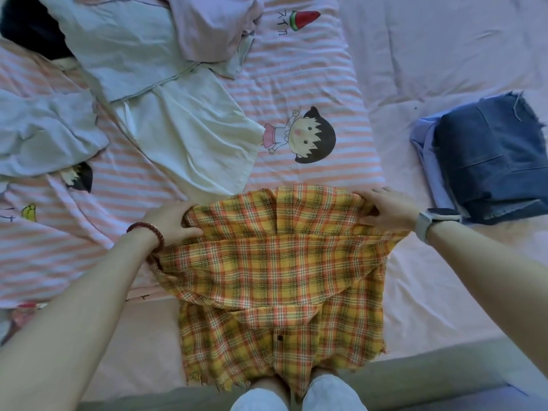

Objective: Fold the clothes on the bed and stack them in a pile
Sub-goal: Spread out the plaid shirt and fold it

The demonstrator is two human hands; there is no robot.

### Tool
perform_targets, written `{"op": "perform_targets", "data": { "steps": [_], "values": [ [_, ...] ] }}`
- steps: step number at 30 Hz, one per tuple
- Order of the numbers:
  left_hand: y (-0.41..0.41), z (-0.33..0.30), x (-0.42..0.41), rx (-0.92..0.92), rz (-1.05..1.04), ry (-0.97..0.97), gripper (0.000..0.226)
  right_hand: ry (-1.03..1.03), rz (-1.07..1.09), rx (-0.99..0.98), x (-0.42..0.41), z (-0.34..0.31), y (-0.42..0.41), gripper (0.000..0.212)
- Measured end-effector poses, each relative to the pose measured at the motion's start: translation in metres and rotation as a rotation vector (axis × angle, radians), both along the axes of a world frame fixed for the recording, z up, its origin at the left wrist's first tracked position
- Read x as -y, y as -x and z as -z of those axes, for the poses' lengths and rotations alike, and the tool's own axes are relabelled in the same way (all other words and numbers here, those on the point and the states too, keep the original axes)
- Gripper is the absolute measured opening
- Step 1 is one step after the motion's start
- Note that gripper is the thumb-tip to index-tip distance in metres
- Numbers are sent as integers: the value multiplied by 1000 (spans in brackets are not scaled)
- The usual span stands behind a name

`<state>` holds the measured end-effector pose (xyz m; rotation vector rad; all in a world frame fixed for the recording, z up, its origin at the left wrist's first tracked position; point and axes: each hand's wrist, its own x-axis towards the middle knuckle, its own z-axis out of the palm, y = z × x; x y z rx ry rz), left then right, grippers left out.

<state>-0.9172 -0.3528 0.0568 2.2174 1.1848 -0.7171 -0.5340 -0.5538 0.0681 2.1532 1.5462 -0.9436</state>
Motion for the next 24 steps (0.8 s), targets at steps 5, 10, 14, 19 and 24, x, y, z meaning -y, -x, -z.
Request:
{"op": "perform_targets", "data": {
  "steps": [5, 10, 14, 19, 24],
  "values": [
    [4, -14, 1, 148, -132, 14, 26, -171, 155, -17, 6, -10, 6, 14],
    [1, -58, -16, 293, -198, -3, 15, -297, 168, -29, -14, -55, -2, 16],
    [-18, -106, -55, 382, -265, -132, 16, -495, 188, 49, -56, -101, -16, 19],
    [-47, -158, -108, 496, -306, -533, 31, -760, 248, 234, -114, -148, -29, 25],
    [-43, -150, -108, 443, -227, -551, 38, -786, 162, 321, -115, -142, -21, 22]
  ]
}}
